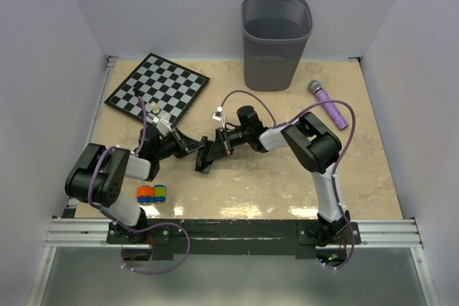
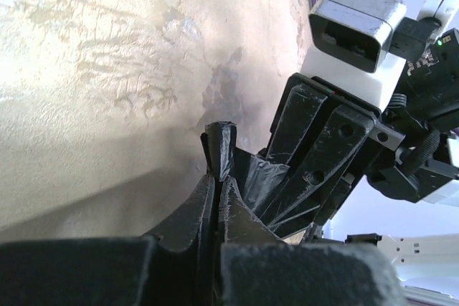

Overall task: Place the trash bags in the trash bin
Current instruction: Unfold the trash bag at the center of the board.

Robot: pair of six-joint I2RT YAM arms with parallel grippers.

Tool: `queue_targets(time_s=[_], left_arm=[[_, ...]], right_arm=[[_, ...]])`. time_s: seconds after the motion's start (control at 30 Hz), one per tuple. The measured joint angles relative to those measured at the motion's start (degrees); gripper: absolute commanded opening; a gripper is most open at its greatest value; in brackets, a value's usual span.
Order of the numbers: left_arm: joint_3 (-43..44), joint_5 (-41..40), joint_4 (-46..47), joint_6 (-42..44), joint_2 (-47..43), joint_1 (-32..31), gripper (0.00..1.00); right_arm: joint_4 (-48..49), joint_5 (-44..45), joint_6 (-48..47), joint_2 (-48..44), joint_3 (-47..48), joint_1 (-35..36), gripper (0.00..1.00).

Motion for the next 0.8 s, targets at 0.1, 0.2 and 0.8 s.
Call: queue_targets(time_s=[0.1, 0.2, 0.8], left_arm=[[0.48, -0.46, -0.52, 0.98, 0.02, 0.00, 0.43], [1.40, -2.08, -3.37, 3.32, 0.00, 0.00, 0.61], [2.67, -10.14, -12.81, 13.70, -2.67, 0.04, 0.63]], right_arm=[[-7.63, 2.05, -6.19, -2.14, 0.90, -0.44, 0.00], [-17.07, 5.49, -13.79, -3.85, 4.81, -0.61, 0.00], [-59.58, 17.94, -54.62, -15.82, 28.15, -0.85, 0.00]])
